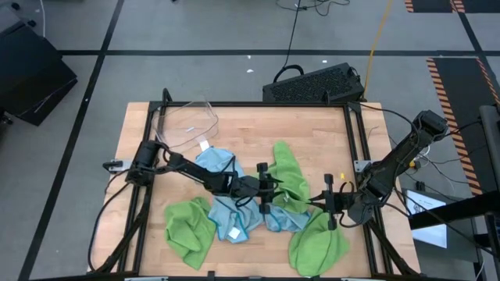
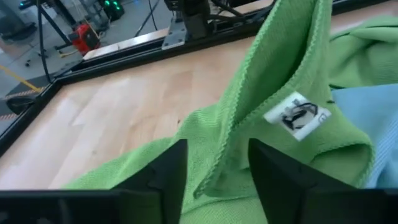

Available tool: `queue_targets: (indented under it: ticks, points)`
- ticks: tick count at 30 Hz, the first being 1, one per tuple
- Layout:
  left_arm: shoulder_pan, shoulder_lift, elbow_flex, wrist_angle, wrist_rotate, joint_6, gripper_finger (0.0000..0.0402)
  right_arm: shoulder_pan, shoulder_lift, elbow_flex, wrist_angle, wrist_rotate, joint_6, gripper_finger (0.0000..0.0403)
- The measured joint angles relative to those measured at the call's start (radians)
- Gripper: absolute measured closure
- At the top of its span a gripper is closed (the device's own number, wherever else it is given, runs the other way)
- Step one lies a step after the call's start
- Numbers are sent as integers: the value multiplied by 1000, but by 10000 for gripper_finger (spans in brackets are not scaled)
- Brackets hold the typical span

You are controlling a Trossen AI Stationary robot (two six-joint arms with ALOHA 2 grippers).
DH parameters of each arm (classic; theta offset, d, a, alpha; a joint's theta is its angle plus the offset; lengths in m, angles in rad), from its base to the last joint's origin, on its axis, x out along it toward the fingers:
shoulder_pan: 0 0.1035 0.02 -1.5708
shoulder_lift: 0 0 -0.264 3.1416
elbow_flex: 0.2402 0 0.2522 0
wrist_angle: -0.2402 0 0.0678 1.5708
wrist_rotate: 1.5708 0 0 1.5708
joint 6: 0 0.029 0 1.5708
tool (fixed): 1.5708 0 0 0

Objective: Fold microfiber towels
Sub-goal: Fold the top right green microfiber cloth

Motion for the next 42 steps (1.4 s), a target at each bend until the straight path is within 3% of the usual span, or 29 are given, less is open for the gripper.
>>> queue_targets:
  ticks: [4,13,16,22,25,29,33,36,39,42]
  points:
    - [4,0,0,10,47,3,249,0,0,0,0,0,0,401]
    - [26,14,0,18,86,-2,223,-15,0,0,5,0,-1,401]
    - [18,13,0,22,51,8,259,-16,0,0,5,0,-9,401]
    - [13,13,0,16,80,20,388,-16,0,0,5,1,-11,401]
    - [3,4,0,9,56,27,391,-21,0,0,5,24,-18,401]
    - [-21,-93,-1,-16,2,93,397,-41,-27,0,13,131,-58,401]
    - [-24,-234,0,-103,-38,168,398,-71,-97,-1,142,226,-254,401]
    - [-16,-331,0,-135,-67,245,398,-110,-157,-1,396,263,-565,401]
    - [10,-416,0,-118,-83,297,399,-156,-204,0,684,218,-866,401]
    - [70,-468,3,-110,-66,326,399,-207,-234,-1,836,137,-1060,401]
